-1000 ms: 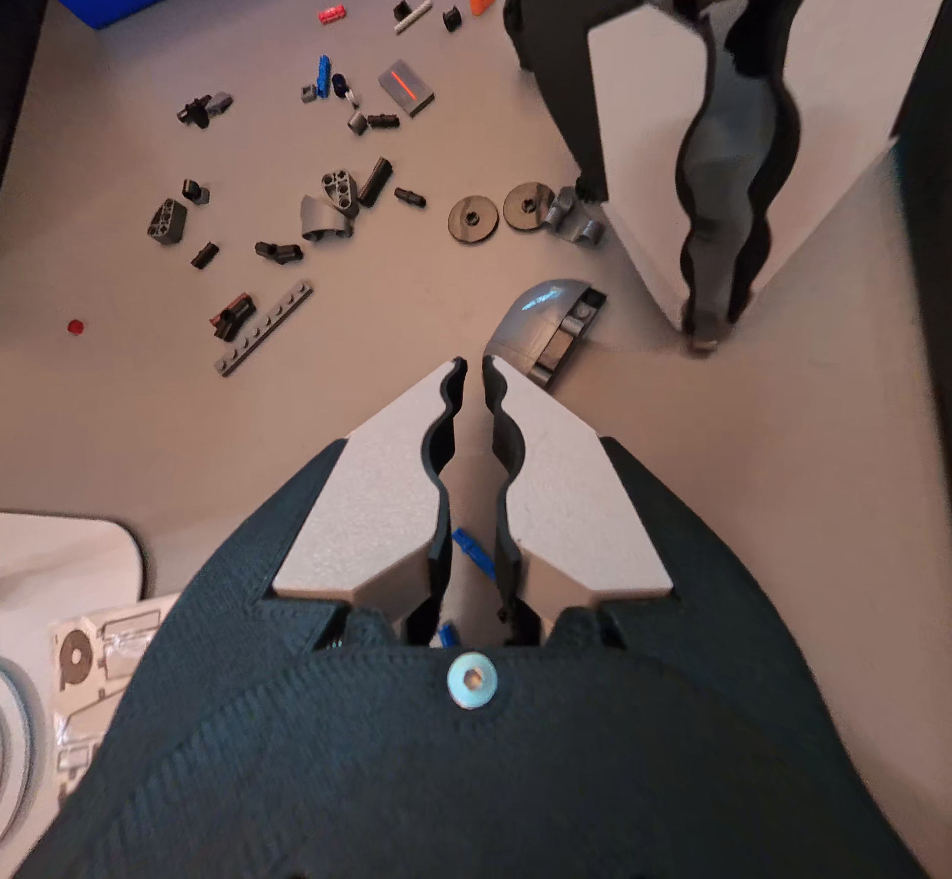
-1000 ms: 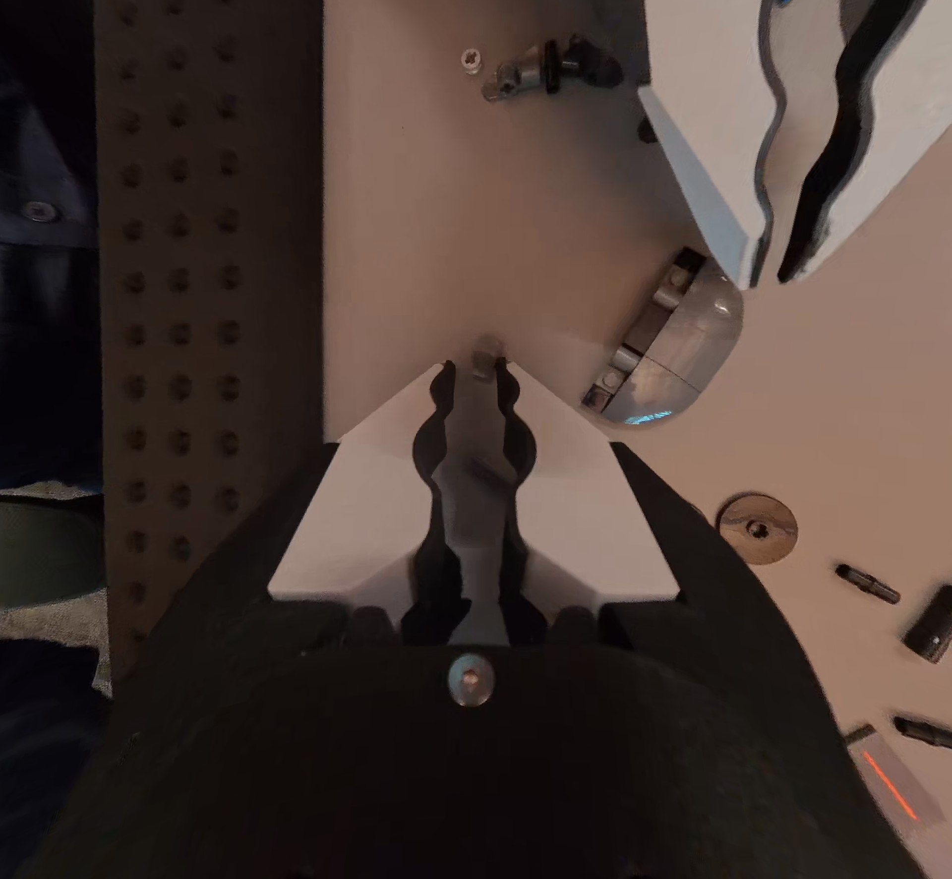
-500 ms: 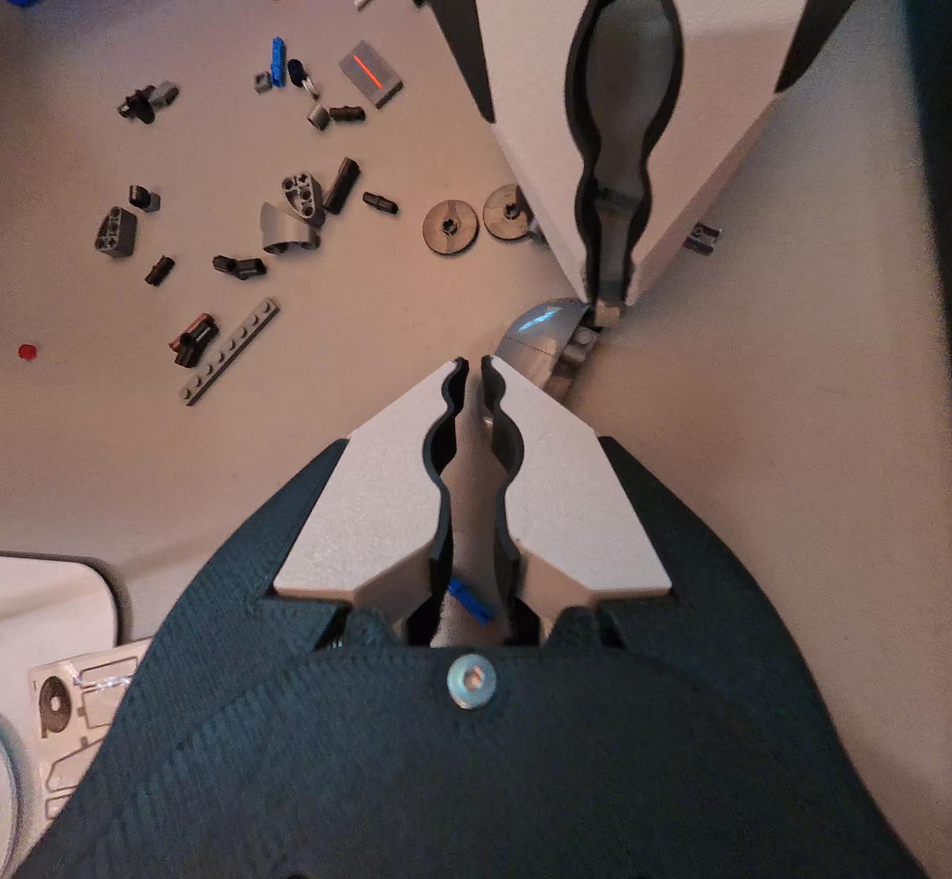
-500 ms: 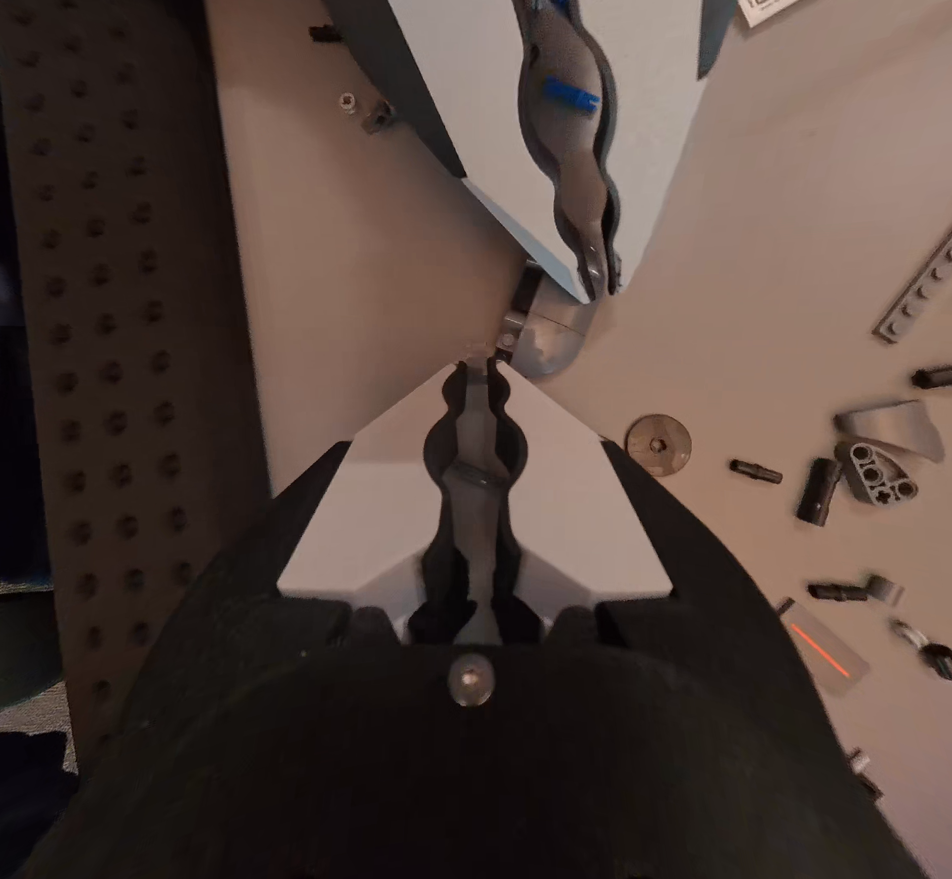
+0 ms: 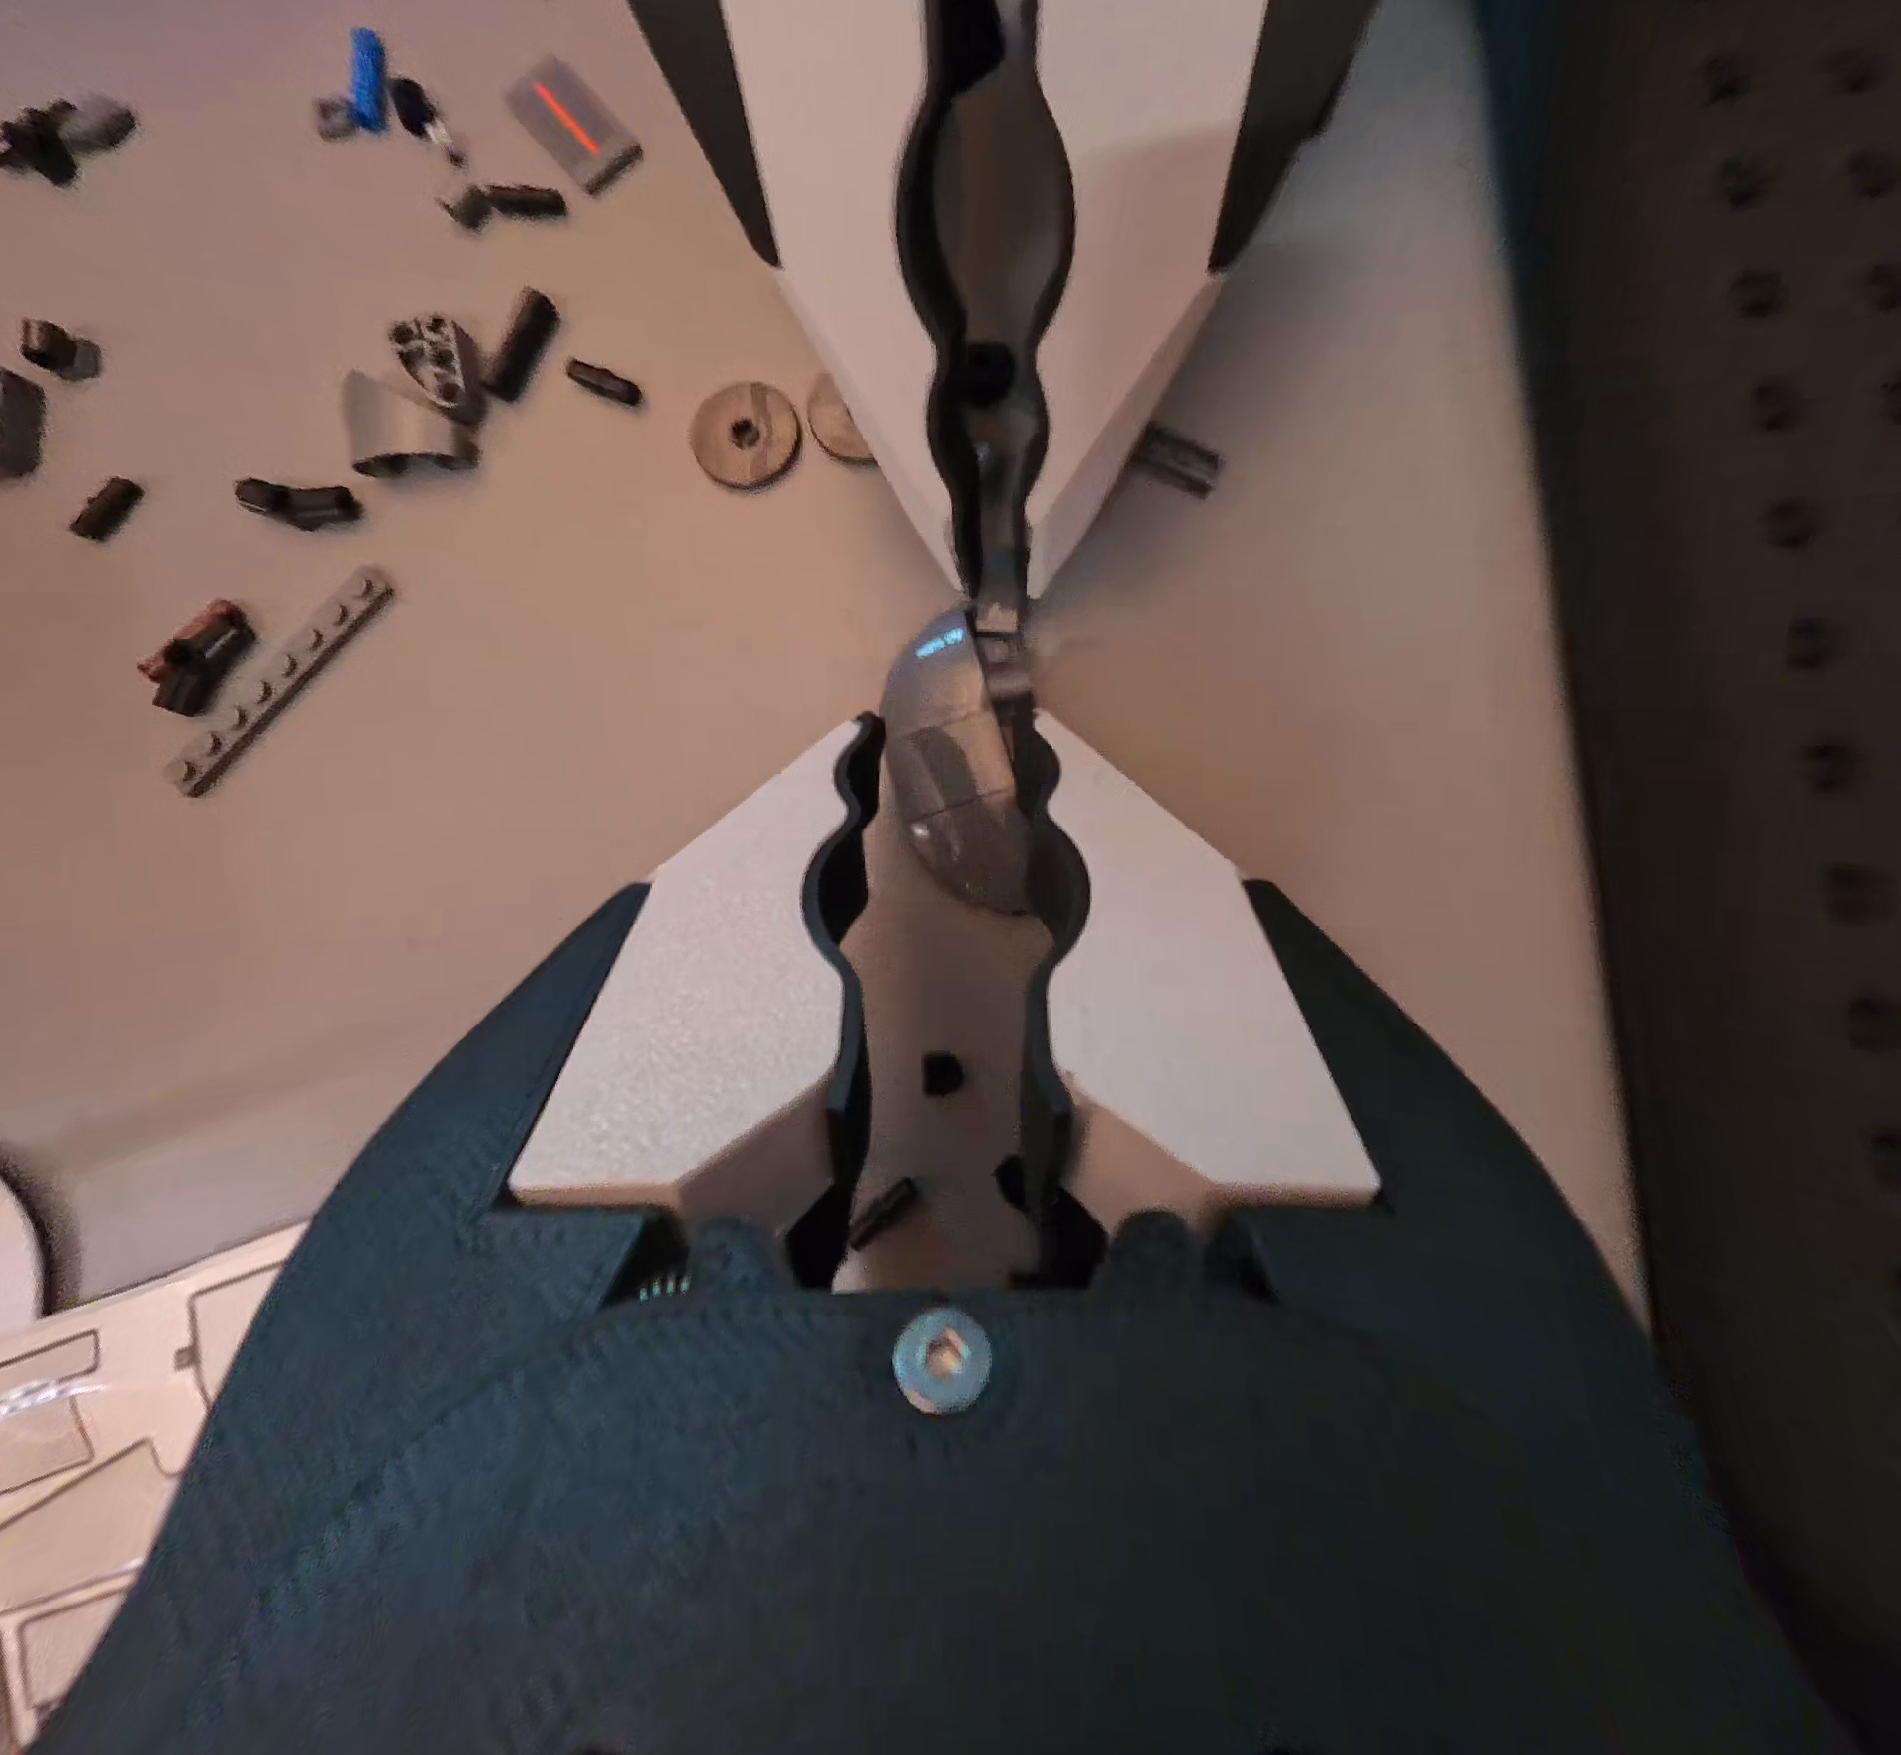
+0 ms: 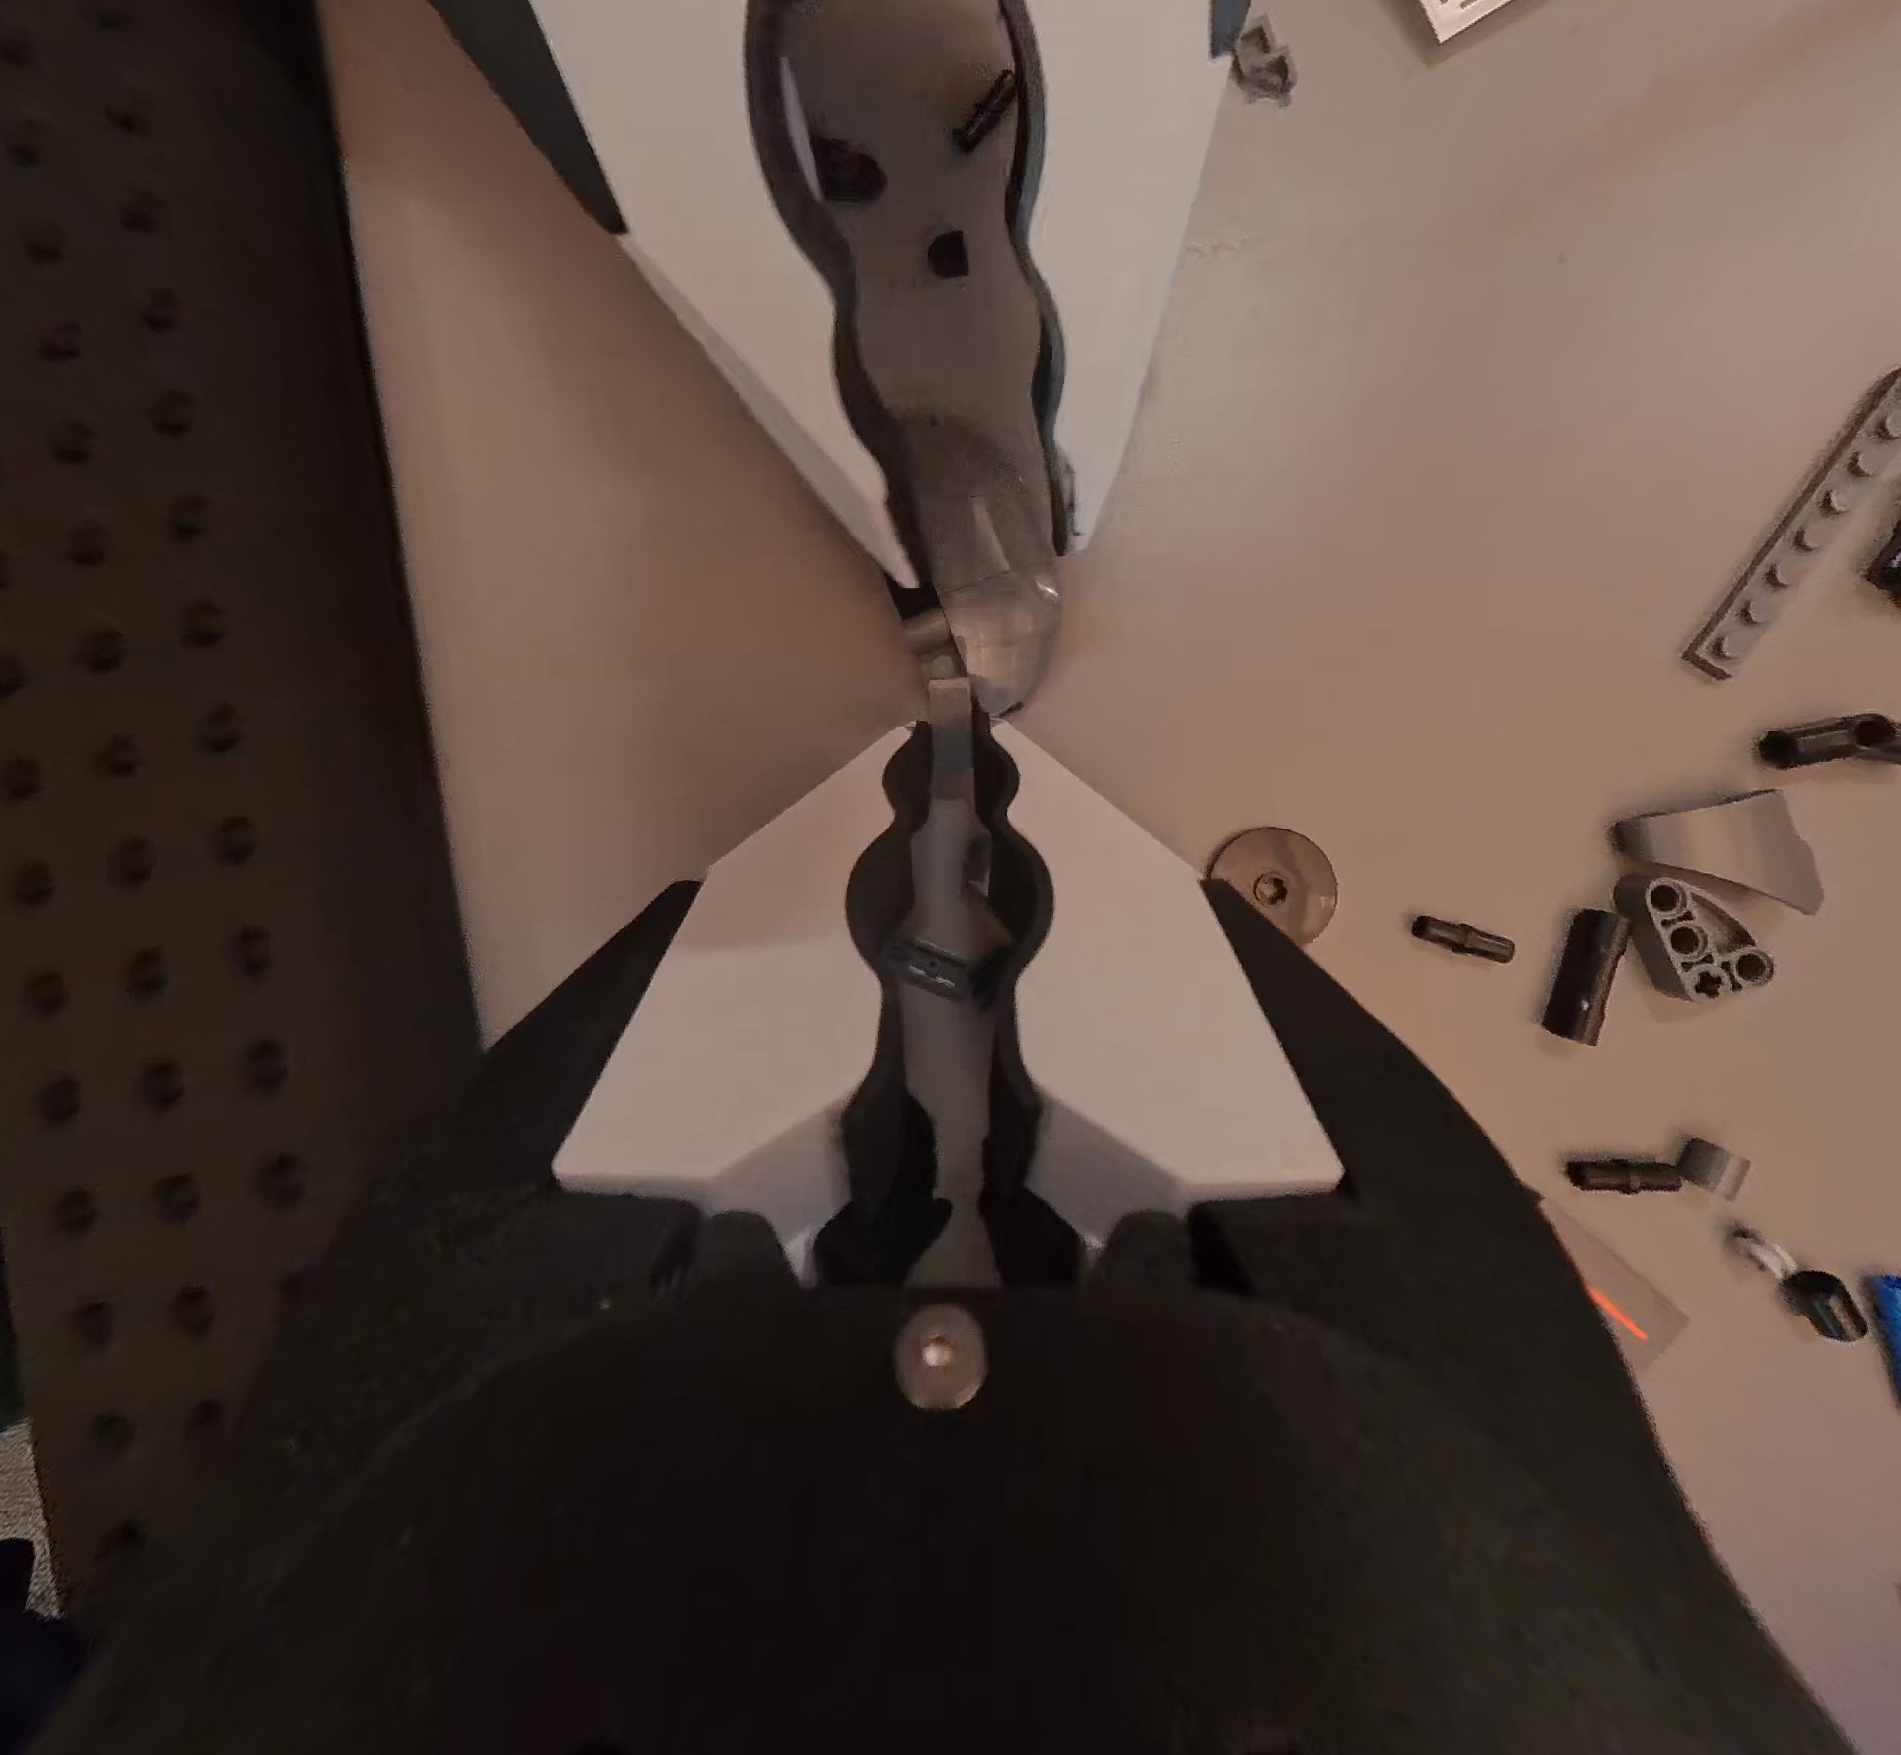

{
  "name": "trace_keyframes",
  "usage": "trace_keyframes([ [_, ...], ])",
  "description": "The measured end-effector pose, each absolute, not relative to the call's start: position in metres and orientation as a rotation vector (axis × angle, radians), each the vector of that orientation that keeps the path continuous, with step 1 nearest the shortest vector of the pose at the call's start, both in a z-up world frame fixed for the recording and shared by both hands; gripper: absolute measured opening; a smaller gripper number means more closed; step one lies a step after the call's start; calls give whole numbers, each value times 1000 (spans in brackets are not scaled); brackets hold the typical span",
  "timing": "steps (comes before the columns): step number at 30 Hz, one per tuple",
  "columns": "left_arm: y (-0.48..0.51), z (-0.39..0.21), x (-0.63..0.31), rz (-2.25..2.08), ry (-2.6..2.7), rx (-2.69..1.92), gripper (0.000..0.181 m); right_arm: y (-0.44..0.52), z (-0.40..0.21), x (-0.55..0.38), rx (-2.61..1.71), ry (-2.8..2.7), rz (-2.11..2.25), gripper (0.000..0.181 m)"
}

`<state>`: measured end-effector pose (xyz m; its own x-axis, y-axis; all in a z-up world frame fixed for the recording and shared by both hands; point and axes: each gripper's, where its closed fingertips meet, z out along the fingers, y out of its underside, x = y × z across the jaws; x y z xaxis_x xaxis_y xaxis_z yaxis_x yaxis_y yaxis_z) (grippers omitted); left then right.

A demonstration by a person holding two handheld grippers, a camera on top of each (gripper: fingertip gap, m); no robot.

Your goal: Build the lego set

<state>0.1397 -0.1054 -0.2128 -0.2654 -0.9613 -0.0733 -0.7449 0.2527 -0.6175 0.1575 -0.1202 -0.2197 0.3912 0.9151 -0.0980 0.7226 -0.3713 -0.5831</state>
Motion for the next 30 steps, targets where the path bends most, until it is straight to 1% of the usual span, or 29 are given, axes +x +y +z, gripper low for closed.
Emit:
trace_keyframes([
  [1,-107,-214,138,-655,2099,-1539,22,-120,-220,157,-2202,-1407,574,7],
  [3,-109,-216,134,-637,2127,-1553,29,-121,-220,155,-2195,-1422,578,6],
  [6,-111,-221,135,-630,2144,-1542,31,-121,-219,153,-2178,-1434,570,7],
  [10,-110,-221,137,-606,2144,-1527,27,-120,-219,153,-2177,-1435,566,7],
  [18,-110,-222,138,-585,2148,-1502,27,-120,-220,154,-2196,-1440,545,6],
  [25,-111,-222,139,-591,2152,-1496,27,-115,-219,155,-2193,-1433,464,14],
  [30,-111,-222,139,-589,2154,-1494,27,-116,-220,156,-2195,-1426,486,14],
])
